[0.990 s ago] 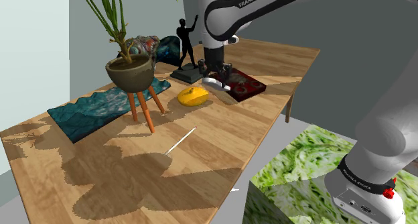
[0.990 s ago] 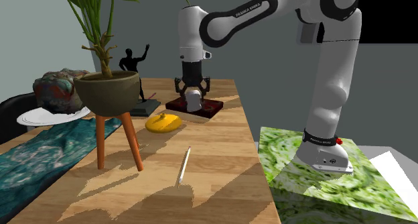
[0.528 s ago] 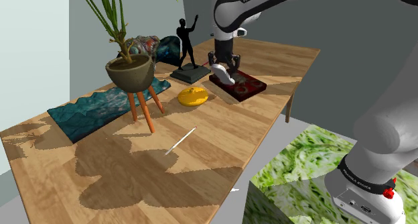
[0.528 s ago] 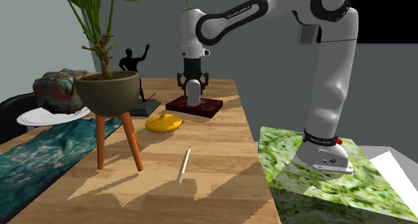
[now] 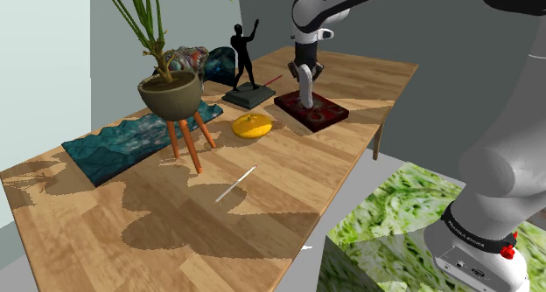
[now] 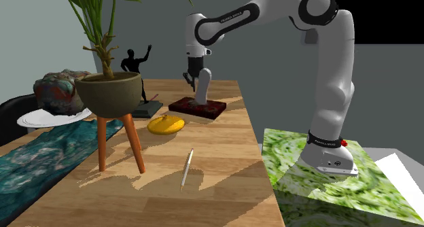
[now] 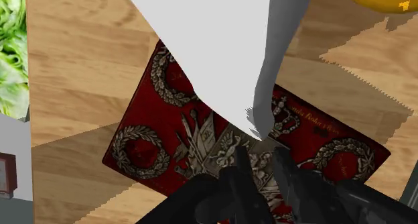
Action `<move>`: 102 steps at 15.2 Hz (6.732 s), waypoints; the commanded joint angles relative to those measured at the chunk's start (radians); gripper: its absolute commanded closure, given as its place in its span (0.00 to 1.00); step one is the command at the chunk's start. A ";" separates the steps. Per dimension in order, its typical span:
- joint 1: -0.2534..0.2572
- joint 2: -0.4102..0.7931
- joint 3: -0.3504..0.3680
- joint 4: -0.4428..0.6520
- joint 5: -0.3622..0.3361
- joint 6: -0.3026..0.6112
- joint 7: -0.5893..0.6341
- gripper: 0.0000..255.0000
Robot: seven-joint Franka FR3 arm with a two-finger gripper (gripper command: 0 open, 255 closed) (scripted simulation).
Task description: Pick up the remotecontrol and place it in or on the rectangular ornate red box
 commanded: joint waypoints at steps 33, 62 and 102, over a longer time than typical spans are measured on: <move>0.127 -0.394 0.188 -0.747 -0.128 0.589 -0.135 0.00; 0.185 -0.518 0.125 -0.670 0.005 0.413 -0.265 1.00; 0.025 -0.147 -0.075 -0.333 -0.170 0.450 -0.506 1.00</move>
